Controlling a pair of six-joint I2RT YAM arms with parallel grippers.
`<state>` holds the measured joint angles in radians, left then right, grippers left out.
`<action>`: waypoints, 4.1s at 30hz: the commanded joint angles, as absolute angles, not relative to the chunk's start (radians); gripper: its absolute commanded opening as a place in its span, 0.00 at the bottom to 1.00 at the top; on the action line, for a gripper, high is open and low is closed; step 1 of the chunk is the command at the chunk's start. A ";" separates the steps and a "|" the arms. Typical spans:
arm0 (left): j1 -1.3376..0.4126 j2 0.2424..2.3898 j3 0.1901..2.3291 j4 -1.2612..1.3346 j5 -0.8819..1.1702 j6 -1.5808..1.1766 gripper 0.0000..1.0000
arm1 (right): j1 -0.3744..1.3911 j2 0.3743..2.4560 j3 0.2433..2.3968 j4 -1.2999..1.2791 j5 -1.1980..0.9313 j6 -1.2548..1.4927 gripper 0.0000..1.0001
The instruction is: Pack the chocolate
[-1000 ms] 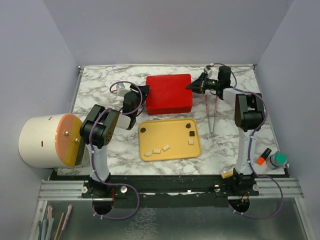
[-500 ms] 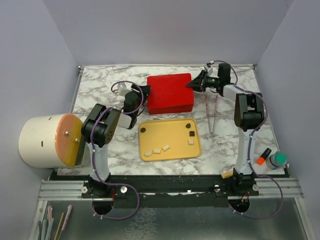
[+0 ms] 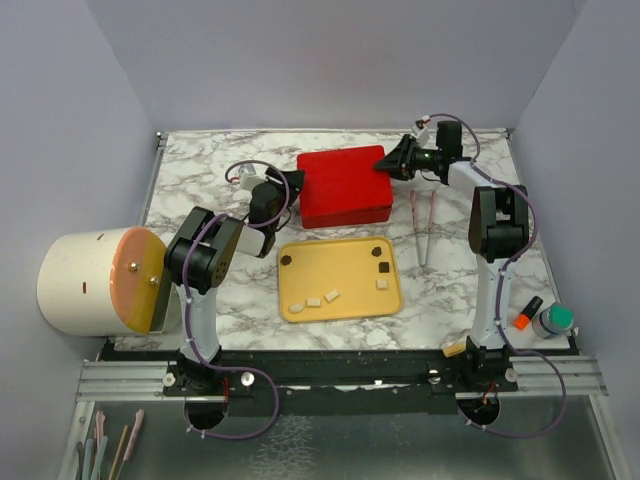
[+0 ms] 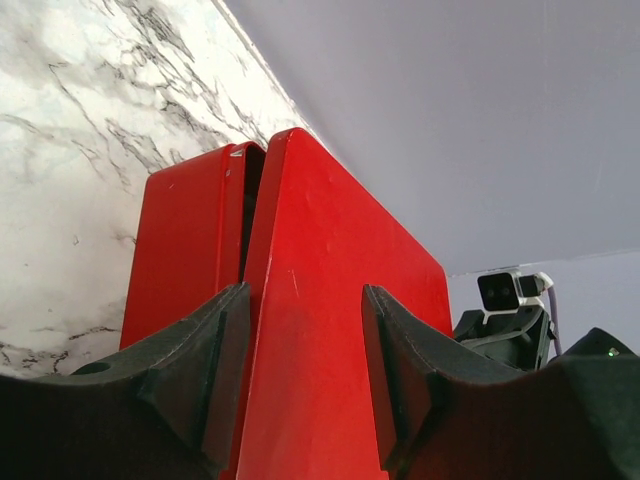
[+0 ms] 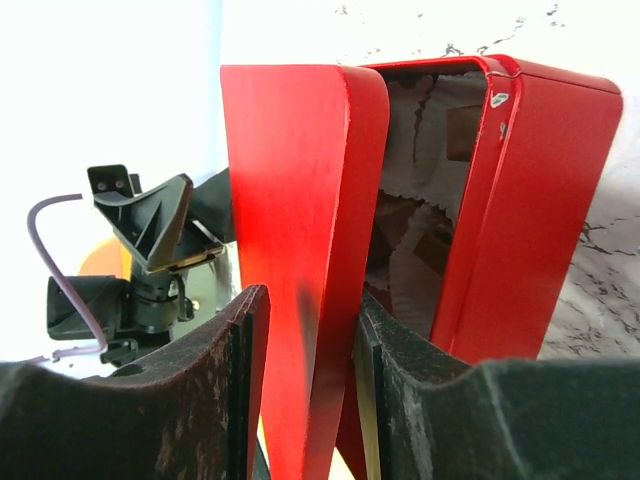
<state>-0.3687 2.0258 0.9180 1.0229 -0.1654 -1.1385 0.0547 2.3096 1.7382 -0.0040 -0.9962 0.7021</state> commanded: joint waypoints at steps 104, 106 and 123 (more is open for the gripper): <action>-0.379 2.052 0.934 1.066 -0.091 -1.112 0.52 | 0.135 2.069 1.539 -0.348 -0.523 0.394 0.58; -0.379 2.054 0.935 1.065 -0.086 -1.111 0.52 | 0.139 2.074 1.546 -0.352 -0.528 0.397 0.58; -0.379 2.081 0.932 1.051 -0.047 -1.103 0.52 | 0.162 2.141 1.588 -0.373 -0.528 0.429 0.58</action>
<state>-0.3687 2.0506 0.9405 1.0523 -0.1188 -1.1133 0.1406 2.0880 1.5650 -0.3607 -0.5114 0.4160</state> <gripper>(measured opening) 0.522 0.577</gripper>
